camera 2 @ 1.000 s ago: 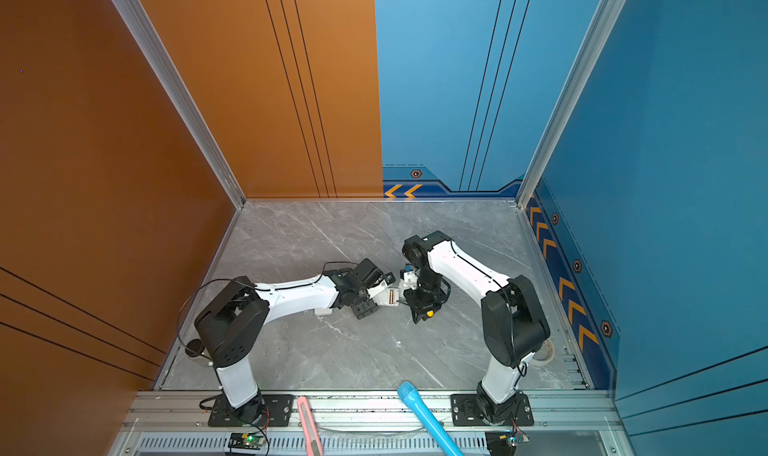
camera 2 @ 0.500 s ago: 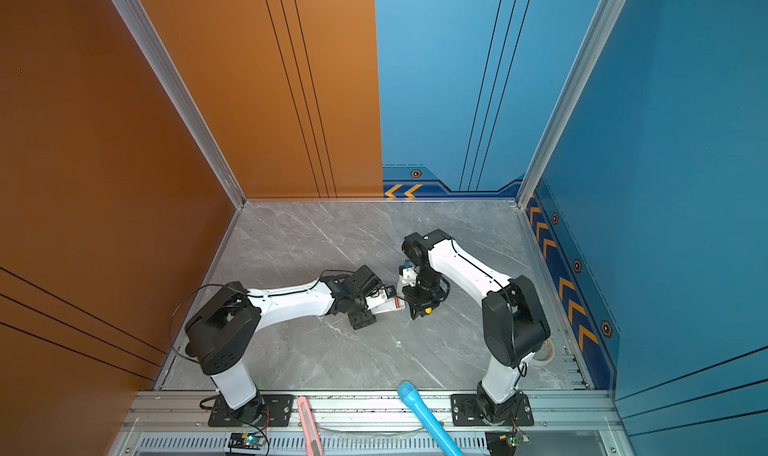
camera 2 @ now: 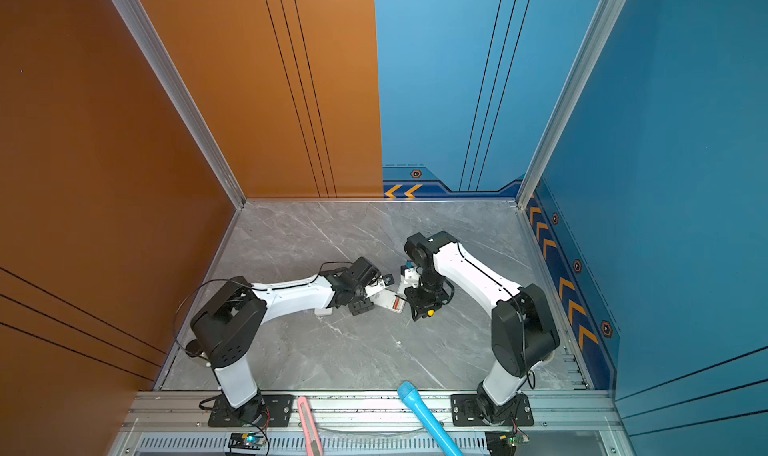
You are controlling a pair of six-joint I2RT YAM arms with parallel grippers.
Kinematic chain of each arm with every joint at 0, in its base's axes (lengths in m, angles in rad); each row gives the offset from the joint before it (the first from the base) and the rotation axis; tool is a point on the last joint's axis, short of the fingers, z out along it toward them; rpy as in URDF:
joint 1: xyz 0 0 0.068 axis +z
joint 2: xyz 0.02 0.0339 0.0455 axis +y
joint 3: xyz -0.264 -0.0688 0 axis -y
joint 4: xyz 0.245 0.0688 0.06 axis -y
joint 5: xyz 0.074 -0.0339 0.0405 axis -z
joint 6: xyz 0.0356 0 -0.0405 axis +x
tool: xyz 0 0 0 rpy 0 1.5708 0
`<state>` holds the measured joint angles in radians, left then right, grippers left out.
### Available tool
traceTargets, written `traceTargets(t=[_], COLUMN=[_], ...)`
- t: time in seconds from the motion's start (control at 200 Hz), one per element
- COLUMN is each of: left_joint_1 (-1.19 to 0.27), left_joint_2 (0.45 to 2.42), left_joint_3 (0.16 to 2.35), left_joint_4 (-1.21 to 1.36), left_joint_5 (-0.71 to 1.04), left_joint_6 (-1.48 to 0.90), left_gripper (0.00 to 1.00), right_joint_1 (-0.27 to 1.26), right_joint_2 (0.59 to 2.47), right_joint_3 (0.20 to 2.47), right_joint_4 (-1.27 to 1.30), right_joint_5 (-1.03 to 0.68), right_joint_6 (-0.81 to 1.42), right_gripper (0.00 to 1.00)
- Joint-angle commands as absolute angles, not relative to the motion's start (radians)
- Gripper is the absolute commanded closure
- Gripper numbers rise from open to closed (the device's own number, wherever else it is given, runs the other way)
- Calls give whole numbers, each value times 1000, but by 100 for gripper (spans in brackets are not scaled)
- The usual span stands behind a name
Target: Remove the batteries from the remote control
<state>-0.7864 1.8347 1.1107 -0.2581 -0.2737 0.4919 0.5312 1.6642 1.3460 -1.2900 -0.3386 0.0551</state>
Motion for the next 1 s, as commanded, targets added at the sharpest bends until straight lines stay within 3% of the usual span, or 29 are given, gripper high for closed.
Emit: traceTargets(t=[0.0, 0.275, 0.495, 0.781, 0.996], left_joint_1=[-783, -758, -702, -692, -713], left_joint_2=[1856, 1699, 1559, 1597, 1672], left_joint_3=[1117, 1067, 1064, 1086, 1124], left_joint_4=[-231, -258, -315, -371, -386], left_joint_5=[-359, -357, -149, 98, 85], left_joint_6=[453, 332, 26, -414, -584], left_gripper=[19, 17, 18, 31, 37], right_joint_1=[541, 576, 594, 627, 650], right_joint_2=[1655, 1644, 1652, 1664, 1675], right_joint_3=[1341, 1345, 1327, 1322, 1328], right_joint_4=[-1325, -1348, -1332, -1329, -1334], right_joint_5=[-308, -257, -251, -197, -141], right_joint_6=[36, 31, 34, 49, 80], right_gripper=[100, 100, 100, 100, 100])
